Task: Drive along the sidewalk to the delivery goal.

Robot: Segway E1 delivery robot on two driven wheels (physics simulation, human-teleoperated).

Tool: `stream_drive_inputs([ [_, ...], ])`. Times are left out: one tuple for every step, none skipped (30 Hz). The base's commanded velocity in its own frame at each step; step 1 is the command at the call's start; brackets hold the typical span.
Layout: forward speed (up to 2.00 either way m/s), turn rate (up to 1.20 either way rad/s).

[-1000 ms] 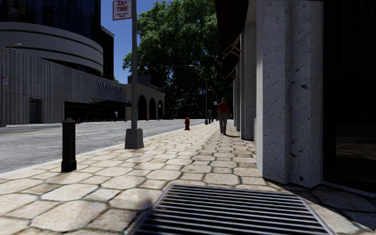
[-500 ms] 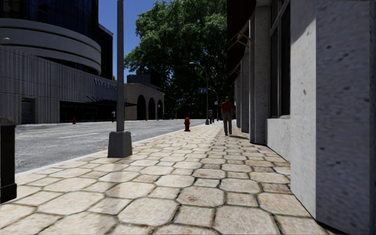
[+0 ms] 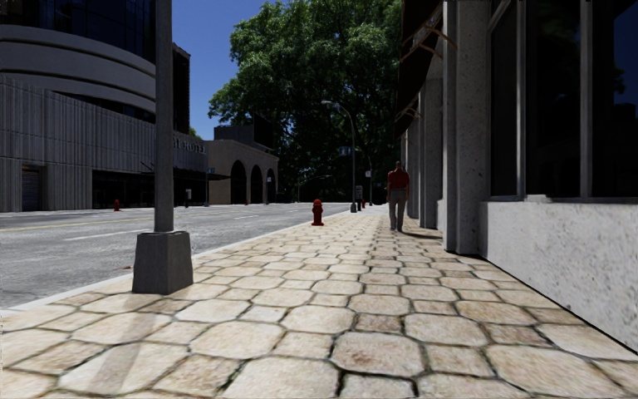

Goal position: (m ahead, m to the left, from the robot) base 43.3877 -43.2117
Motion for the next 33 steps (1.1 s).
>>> stream_drive_inputs([
  [2.0,0.0],
  [2.0,0.0],
  [2.0,0.0],
  [2.0,0.0],
  [2.0,0.0],
  [2.0,0.0],
  [2.0,0.0],
  [2.0,-0.07],
  [2.0,-0.14],
  [2.0,-0.16],
  [2.0,-0.16],
  [2.0,-0.18],
  [2.0,-0.22],
  [2.0,-0.24],
  [2.0,-0.24],
  [2.0,-0.24],
  [2.0,-0.25],
  [2.0,-0.25],
  [2.0,-0.25],
  [2.0,-0.25],
  [2.0,-0.25],
  [2.0,-0.25],
  [2.0,-0.3],
  [2.0,-0.34],
  [2.0,-0.34],
  [2.0,-0.35],
  [2.0,-0.35],
  [2.0,-0.35],
  [2.0,-0.35],
  [2.0,-0.35],
  [2.0,-0.35],
  [2.0,-0.35],
  [2.0,-0.35],
])
